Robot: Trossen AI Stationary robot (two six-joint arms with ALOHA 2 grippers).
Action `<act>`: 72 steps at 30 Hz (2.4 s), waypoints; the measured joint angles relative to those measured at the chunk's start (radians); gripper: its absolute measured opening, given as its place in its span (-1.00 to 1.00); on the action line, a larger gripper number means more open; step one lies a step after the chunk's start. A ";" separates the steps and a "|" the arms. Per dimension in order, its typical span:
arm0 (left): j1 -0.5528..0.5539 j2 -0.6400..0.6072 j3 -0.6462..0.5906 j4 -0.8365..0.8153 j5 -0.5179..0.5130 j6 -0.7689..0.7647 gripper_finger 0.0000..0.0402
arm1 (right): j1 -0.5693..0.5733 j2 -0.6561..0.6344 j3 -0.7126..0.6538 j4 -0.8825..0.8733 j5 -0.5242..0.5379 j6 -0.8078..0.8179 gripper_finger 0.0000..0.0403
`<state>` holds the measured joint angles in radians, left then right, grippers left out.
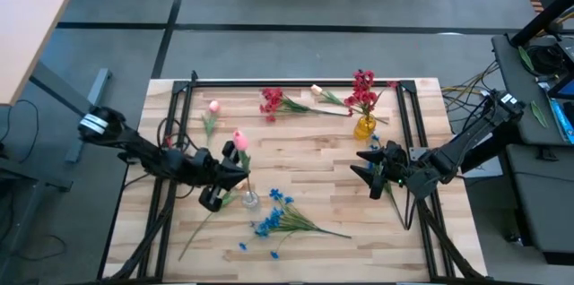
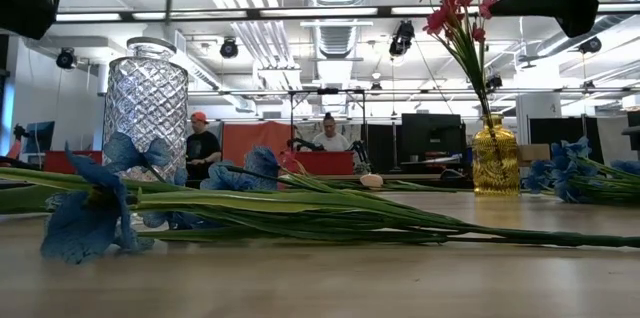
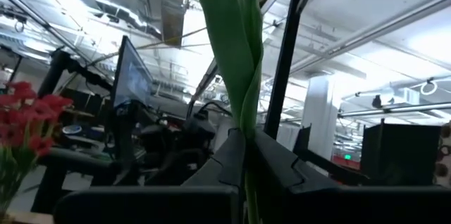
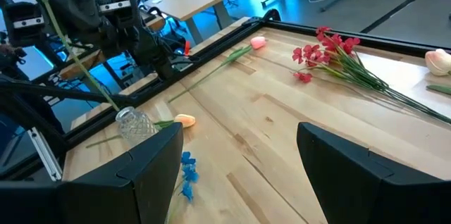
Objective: Sort flowers into vase by color
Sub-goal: Put the right pink tulip into the transparent vase, then put the top blue flowers into the yellow vase
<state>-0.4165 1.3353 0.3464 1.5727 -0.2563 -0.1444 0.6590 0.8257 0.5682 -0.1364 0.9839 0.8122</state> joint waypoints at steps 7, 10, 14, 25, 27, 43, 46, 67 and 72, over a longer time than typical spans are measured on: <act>-0.009 0.029 -0.028 -0.001 0.004 0.002 -1.00 | 0.000 0.000 0.000 0.000 -0.001 -0.001 0.34; -0.008 0.048 -0.033 -0.002 0.004 0.012 -1.00 | 0.000 0.000 0.000 0.000 -0.001 -0.001 0.34; -0.008 0.068 -0.035 -0.002 0.004 0.037 -0.98 | 0.000 0.000 0.000 0.000 -0.001 -0.001 0.34; -0.008 0.071 -0.051 -0.025 0.003 -0.023 -0.67 | 0.000 0.000 0.000 0.008 -0.028 0.012 0.34; -0.008 0.070 -0.064 -0.025 0.002 -0.042 -0.58 | 0.000 0.000 0.000 0.010 -0.048 0.025 0.34; -0.007 -0.059 -0.271 -0.024 0.017 -0.250 -0.10 | -0.001 0.003 0.000 -0.033 -0.201 0.216 0.34; -0.007 -0.095 -0.302 -0.050 -0.059 -0.235 -0.12 | -0.001 0.003 0.000 -0.131 -0.251 0.345 0.33; 0.108 -0.385 -0.262 -0.709 -0.112 -0.311 -0.15 | -0.043 0.128 0.070 -0.672 -0.789 0.991 0.17; 0.130 -0.450 -0.262 -0.781 -0.112 -0.310 -0.15 | -0.051 0.291 0.209 -0.917 -0.879 1.037 0.17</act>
<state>-0.2869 0.8853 0.0845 0.7917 -0.3679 -0.4549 0.6079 1.1168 0.7776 -1.0529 0.1048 1.8492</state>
